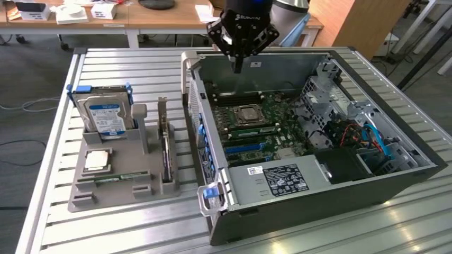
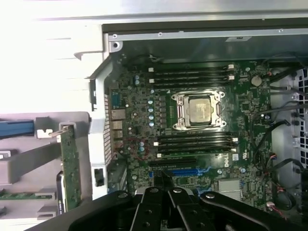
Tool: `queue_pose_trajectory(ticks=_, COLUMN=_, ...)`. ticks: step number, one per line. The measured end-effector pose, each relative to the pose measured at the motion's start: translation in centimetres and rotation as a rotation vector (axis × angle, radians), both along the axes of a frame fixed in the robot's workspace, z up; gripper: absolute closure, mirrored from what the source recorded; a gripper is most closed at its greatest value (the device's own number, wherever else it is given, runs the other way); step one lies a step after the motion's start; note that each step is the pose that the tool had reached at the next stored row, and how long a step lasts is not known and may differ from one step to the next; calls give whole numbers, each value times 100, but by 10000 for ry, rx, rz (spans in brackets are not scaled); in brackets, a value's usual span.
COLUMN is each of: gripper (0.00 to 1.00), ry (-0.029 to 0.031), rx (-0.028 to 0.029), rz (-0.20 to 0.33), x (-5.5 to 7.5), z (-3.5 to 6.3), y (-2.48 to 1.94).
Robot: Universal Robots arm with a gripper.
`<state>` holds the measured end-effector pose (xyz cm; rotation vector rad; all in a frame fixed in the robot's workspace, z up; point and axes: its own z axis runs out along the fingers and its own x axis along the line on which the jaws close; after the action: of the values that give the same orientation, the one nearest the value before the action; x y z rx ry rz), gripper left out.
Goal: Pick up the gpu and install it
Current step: 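Reach for the gpu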
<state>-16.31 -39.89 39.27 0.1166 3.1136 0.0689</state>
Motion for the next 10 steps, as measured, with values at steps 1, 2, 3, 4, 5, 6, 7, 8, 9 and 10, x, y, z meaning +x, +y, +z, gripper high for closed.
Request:
queue_pose_trajectory(ticks=1, gripper=89, ry=0, rx=0, rz=0, x=-38, z=0, y=0)
queue_pose_trajectory(ticks=2, gripper=89, ry=1, rx=-1, rz=1, x=-76, z=-1, y=0)
queue_pose_trajectory(ticks=3, gripper=89, ry=0, rx=-1, rz=1, x=-116, z=-1, y=0)
queue_pose_trajectory(ticks=4, gripper=89, ry=0, rx=0, rz=0, x=-157, z=-2, y=0)
queue_pose_trajectory(ticks=5, gripper=89, ry=1, rx=0, rz=-1, x=-200, z=-3, y=0)
queue_pose_trajectory(ticks=6, gripper=89, ry=0, rx=0, rz=0, x=-237, z=-4, y=0)
queue_pose_trajectory(ticks=7, gripper=89, ry=0, rx=0, rz=1, x=-271, z=-5, y=0)
queue_pose_trajectory(ticks=8, gripper=89, ry=0, rx=0, rz=1, x=-306, z=-5, y=0)
queue_pose_trajectory(ticks=9, gripper=89, ry=1, rx=0, rz=-1, x=-347, z=-6, y=0)
queue_pose_trajectory(ticks=10, gripper=89, ry=0, rx=0, rz=0, x=-386, z=-8, y=0)
